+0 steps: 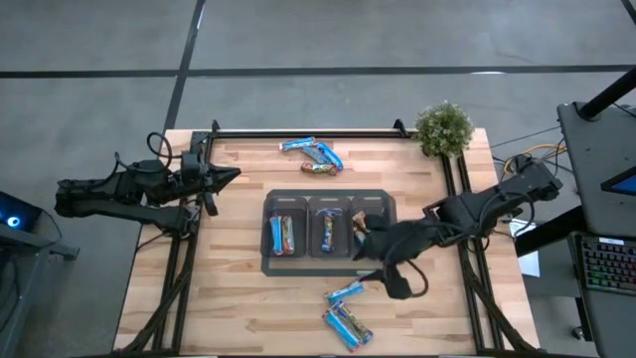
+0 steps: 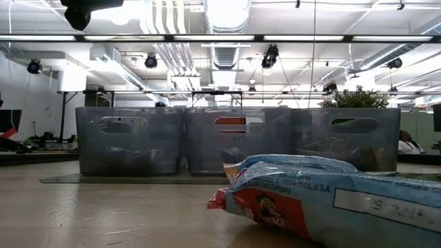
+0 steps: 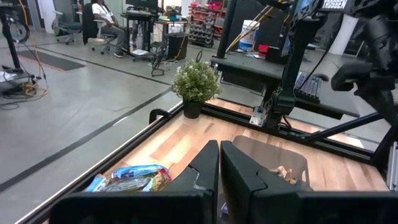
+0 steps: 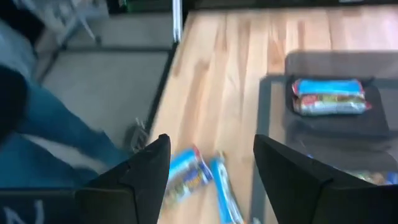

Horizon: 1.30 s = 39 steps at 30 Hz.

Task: Pick and place Granola Bars by type
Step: Put the yellow granola bar into the right black bin

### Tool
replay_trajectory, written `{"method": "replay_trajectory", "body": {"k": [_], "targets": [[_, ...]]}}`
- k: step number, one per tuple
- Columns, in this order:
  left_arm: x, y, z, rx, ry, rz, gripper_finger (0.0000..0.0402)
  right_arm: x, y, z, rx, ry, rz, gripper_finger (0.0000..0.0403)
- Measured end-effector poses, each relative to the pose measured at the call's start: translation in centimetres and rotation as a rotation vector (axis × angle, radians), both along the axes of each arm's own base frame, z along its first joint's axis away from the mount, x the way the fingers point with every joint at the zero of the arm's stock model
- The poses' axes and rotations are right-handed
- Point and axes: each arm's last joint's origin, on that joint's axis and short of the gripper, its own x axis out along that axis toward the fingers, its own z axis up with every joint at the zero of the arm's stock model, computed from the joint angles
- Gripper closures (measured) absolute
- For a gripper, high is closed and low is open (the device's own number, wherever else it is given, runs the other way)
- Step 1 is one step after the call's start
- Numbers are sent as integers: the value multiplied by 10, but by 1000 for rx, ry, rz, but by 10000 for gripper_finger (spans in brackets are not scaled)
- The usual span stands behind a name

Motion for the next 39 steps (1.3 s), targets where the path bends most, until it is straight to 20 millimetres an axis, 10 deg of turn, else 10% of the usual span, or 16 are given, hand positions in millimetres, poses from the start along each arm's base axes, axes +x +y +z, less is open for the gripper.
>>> {"method": "replay_trajectory", "body": {"k": [39], "targets": [[-1,0,-4,5,48,1,402,57,43,-146,-262,477,217,179]]}}
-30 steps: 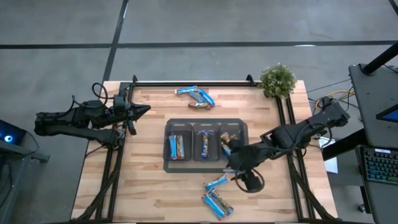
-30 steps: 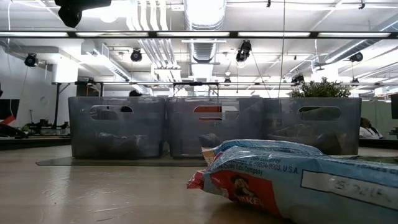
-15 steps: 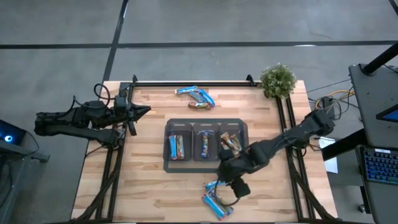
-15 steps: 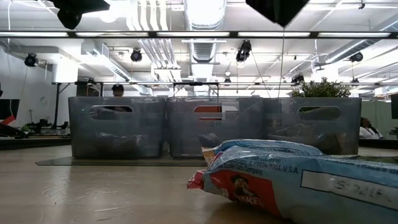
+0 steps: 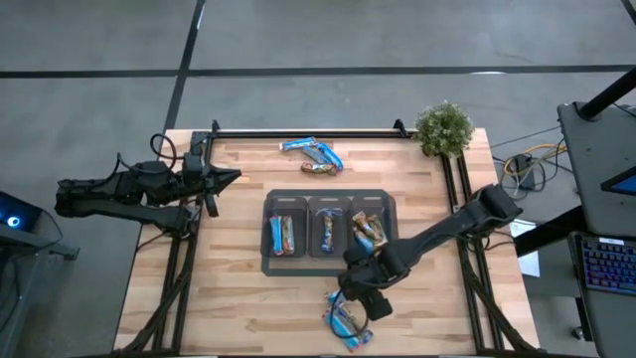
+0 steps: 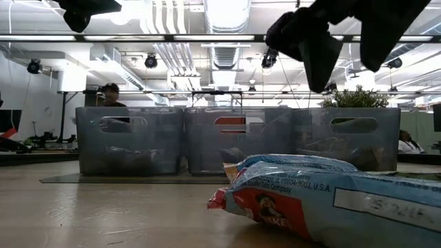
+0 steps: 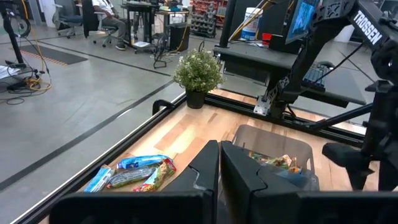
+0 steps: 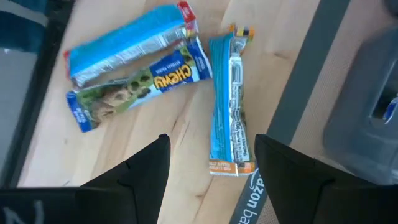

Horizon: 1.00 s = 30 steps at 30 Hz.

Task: Pick and place Granola Bars by type
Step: Put the yellow granola bar into the right black bin

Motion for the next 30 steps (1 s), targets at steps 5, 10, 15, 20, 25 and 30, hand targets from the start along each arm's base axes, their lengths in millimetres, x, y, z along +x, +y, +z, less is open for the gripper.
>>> {"method": "replay_trajectory", "body": {"k": [5,10,15,20,25,30], "targets": [[0,0,0,1,0,0,402,5,2,-19,-31,39,-3,179],[0,0,0,4,1,-1,402,9,3,-33,-49,74,-8,179],[0,0,0,4,1,-1,402,11,4,-44,-61,106,-23,179],[0,0,0,4,1,-1,402,12,4,-50,-69,116,-28,179],[0,0,0,3,1,-1,402,13,3,-50,-103,91,-50,179],[0,0,0,3,0,-1,402,15,4,-50,-98,78,-52,179]]}}
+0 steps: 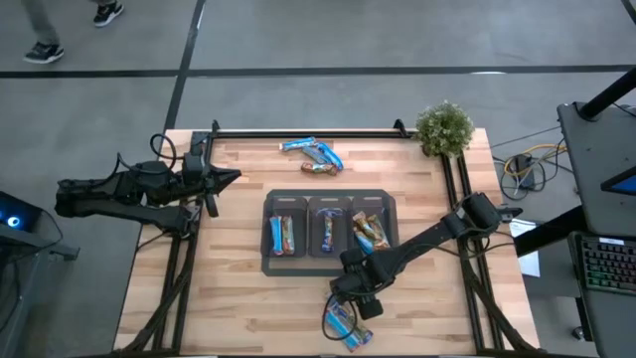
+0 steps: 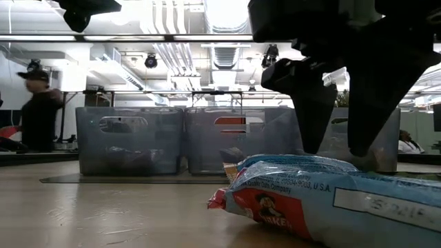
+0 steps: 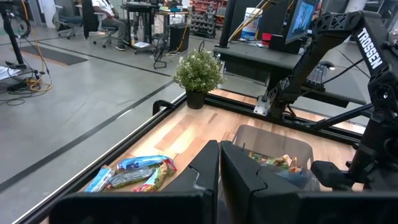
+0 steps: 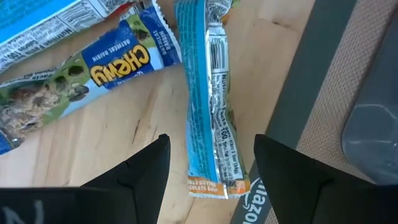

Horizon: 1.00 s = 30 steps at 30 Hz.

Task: Pick and place Granola Bars by type
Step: Put the yellow granola bar into the right black bin

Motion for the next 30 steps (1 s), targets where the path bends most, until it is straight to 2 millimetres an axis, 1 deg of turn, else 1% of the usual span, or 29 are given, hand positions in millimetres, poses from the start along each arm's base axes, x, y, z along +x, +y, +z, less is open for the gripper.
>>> {"method": "replay_trajectory", "body": {"k": [8,19,30], "targets": [[0,0,0,0,0,0,402,2,1,-1,14,-29,0,179],[0,0,0,-1,0,0,402,10,-3,0,32,-84,-22,179],[0,0,0,-2,0,0,402,11,-2,-2,51,-97,-7,179]]}}
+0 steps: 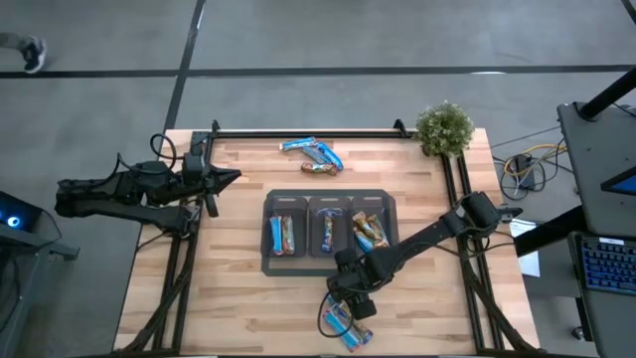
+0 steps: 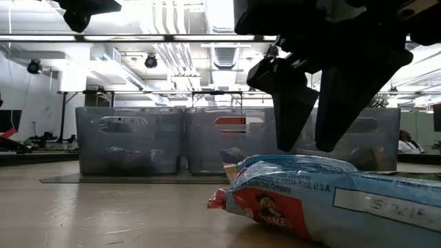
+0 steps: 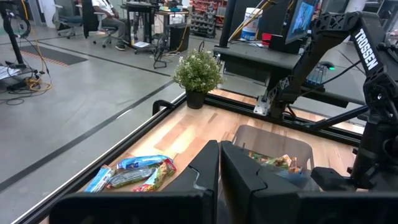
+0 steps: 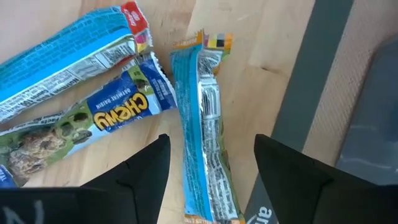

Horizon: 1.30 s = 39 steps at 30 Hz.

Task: Pick and place Granola Bars by type
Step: Put the yellow granola bar into the right black bin

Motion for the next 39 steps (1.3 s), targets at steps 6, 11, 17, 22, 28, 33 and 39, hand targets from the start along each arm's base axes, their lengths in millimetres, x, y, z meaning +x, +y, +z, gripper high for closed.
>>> {"method": "replay_trajectory", "body": {"k": [6,11,17,22,28,33,39], "targets": [[0,0,0,0,0,0,402,-2,-1,-6,10,-3,-6,179],[0,0,0,0,0,0,402,-5,-2,-11,2,16,-6,179],[0,0,0,0,0,0,402,-9,-4,-16,-14,26,-5,179],[0,0,0,0,0,0,402,-11,-3,-18,-24,33,3,179],[0,0,0,0,0,0,402,-14,-1,-20,-40,47,32,179],[0,0,0,0,0,0,402,-12,1,-16,-31,33,49,179],[0,0,0,0,-1,0,402,-8,3,-10,-5,19,55,179]]}}
